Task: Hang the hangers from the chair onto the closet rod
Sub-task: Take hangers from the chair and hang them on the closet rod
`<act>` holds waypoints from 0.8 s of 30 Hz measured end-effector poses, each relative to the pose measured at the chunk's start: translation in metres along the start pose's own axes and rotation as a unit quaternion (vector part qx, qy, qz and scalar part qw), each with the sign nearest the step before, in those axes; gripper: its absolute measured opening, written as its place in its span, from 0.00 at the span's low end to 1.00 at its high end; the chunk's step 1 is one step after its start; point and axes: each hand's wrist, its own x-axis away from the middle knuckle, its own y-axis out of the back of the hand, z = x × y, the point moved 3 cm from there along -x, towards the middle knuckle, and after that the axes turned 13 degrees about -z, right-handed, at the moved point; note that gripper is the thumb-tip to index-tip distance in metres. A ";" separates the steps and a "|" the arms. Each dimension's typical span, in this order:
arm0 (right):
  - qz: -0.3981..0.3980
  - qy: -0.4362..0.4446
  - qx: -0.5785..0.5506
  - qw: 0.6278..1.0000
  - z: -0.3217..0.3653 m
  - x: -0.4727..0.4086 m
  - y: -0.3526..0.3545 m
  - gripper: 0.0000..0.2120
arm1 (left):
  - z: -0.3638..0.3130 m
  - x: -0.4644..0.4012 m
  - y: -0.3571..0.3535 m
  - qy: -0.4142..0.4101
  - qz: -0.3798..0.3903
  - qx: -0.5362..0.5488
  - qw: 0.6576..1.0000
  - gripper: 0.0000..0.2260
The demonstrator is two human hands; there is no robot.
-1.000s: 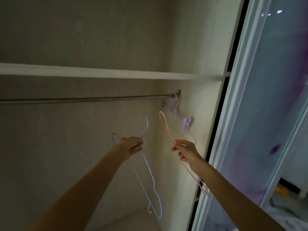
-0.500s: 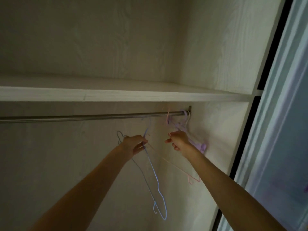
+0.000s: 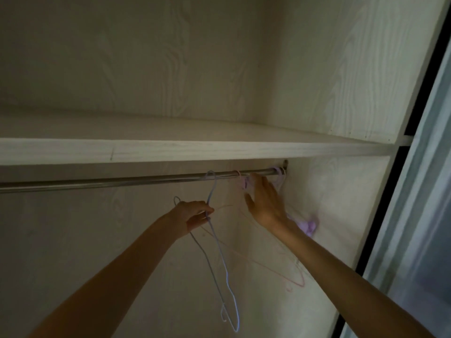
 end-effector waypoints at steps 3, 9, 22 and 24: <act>-0.042 0.134 0.017 0.990 0.013 -0.031 -0.002 0.24 | -0.001 -0.003 -0.002 -0.002 0.000 -0.029 1.000 0.07; -0.078 0.213 0.090 0.970 -0.004 -0.050 -0.015 0.15 | 0.001 -0.014 -0.005 -0.021 0.018 -0.063 0.998 0.05; -0.001 0.118 0.344 0.932 -0.065 -0.057 -0.002 0.29 | 0.009 -0.011 -0.012 -0.013 0.029 -0.060 0.998 0.05; 0.038 0.107 0.355 0.928 -0.066 -0.057 0.001 0.31 | 0.009 -0.008 -0.015 -0.016 0.030 -0.063 0.997 0.06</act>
